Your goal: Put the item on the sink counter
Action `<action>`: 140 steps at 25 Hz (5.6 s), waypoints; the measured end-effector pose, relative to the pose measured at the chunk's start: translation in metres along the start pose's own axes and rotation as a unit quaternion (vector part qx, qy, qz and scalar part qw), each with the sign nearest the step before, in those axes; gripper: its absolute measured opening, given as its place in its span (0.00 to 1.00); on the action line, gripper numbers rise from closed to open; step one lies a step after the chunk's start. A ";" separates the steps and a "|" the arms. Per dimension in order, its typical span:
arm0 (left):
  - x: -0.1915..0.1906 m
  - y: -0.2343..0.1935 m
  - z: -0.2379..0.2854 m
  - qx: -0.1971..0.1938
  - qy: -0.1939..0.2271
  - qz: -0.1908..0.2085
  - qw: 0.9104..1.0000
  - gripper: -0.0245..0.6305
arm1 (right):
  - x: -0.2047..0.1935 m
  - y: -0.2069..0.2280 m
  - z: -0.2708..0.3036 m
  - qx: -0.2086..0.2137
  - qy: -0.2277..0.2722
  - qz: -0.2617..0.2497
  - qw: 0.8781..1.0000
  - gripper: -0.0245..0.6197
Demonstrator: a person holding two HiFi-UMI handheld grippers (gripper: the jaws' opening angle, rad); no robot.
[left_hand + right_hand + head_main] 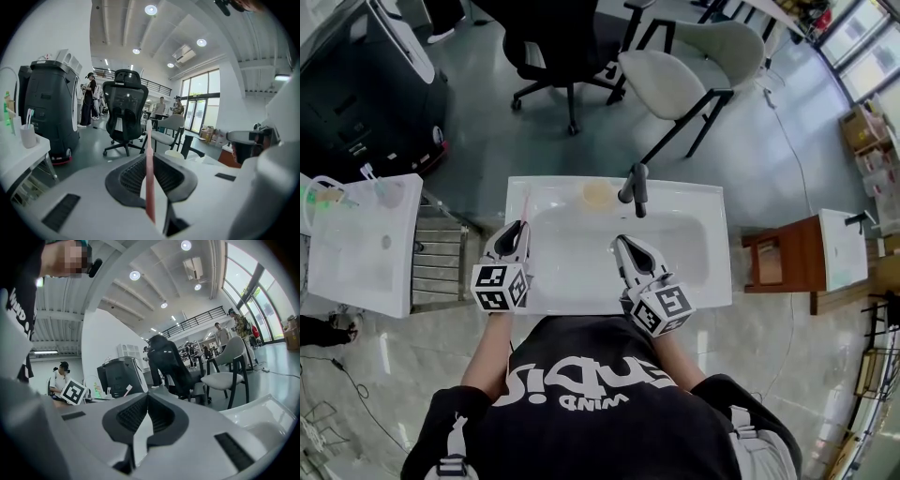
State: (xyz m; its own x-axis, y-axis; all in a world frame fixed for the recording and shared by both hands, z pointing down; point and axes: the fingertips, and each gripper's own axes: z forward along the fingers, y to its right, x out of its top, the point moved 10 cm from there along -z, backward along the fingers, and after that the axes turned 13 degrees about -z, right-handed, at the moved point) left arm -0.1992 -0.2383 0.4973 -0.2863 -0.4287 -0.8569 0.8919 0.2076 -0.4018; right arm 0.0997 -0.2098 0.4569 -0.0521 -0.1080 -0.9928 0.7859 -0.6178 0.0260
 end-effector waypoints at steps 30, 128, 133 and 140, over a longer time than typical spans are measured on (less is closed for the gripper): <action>-0.052 -0.065 0.071 0.052 -0.120 -0.013 0.991 0.13 | -0.001 0.008 0.020 -0.007 -0.010 0.003 1.000 0.07; 0.001 0.007 0.028 0.021 -0.067 0.030 0.997 0.07 | -0.006 0.014 0.017 0.007 -0.013 0.007 1.000 0.07; 0.015 0.027 0.008 -0.009 -0.041 0.027 0.999 0.07 | -0.002 0.016 0.014 0.003 -0.007 0.006 1.000 0.07; 0.023 0.042 -0.020 -0.047 0.002 0.038 0.998 0.07 | 0.002 0.017 0.007 -0.001 -0.002 0.001 1.000 0.07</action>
State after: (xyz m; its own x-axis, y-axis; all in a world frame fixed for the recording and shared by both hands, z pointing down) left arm -0.1757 -0.2219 0.4538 -0.2213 -0.4044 -0.8874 0.8744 0.3206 -0.3641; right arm 0.1087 -0.2259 0.4565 -0.0524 -0.1131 -0.9922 0.7869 -0.6164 0.0287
